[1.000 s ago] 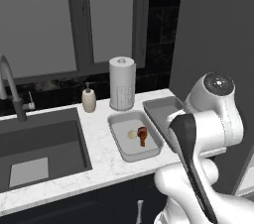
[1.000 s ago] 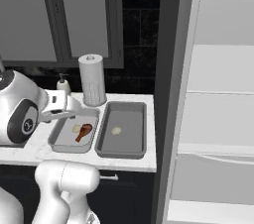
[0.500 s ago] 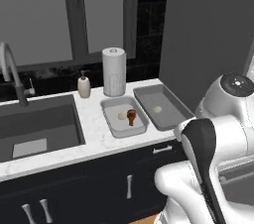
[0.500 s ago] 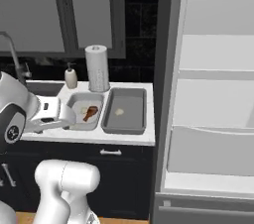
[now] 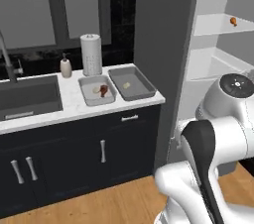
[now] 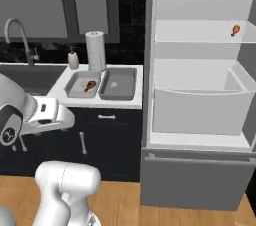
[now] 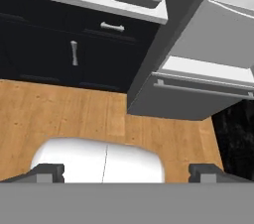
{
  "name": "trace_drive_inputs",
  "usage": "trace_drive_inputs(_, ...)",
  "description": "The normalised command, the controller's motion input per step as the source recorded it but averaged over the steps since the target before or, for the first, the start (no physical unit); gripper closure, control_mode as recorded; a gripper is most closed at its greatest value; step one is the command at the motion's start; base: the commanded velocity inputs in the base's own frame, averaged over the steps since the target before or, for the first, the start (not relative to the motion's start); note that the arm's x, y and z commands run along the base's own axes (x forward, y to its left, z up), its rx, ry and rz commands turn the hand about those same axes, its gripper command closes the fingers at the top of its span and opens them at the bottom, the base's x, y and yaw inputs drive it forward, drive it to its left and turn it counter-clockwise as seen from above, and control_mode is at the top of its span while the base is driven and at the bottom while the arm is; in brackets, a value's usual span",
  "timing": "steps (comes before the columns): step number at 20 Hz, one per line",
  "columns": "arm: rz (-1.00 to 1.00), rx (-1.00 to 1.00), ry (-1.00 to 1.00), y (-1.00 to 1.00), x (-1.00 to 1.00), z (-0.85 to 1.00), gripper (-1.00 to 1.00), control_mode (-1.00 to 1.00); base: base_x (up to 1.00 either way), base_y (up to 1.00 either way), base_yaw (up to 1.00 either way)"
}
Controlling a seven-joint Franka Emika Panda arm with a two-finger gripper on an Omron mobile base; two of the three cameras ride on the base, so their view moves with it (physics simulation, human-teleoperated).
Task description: Place one garlic and one chicken drumstick in each tupperware on the nearby counter, to pack two identical lunches.
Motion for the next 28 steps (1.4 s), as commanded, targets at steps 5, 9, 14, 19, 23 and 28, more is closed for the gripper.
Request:
trace_drive_inputs(5, 0.00, 0.00, 0.00, 0.00, 0.00, 0.00, -1.00, 1.00, -0.12, -1.00, -0.02)
trace_drive_inputs(9, 0.00, 0.00, 0.00, 0.00, 0.00, 0.00, -1.00, 1.00, 0.20, -1.00, 0.00)
trace_drive_inputs(14, 0.00, 0.00, 0.00, 0.00, 0.00, 0.00, -1.00, 1.00, 0.40, -0.62, 0.00)
trace_drive_inputs(19, 0.00, 0.00, 0.00, 0.00, 0.00, 0.00, -1.00, 1.00, 0.56, -0.16, -0.06)
trace_drive_inputs(23, 0.00, 0.00, 0.00, 0.00, 0.00, 0.00, -1.00, 1.00, 0.59, -0.04, -0.15)
trace_drive_inputs(28, 0.00, 0.00, 0.00, 0.00, 0.00, 0.00, -1.00, 1.00, 0.35, -0.21, -0.10)
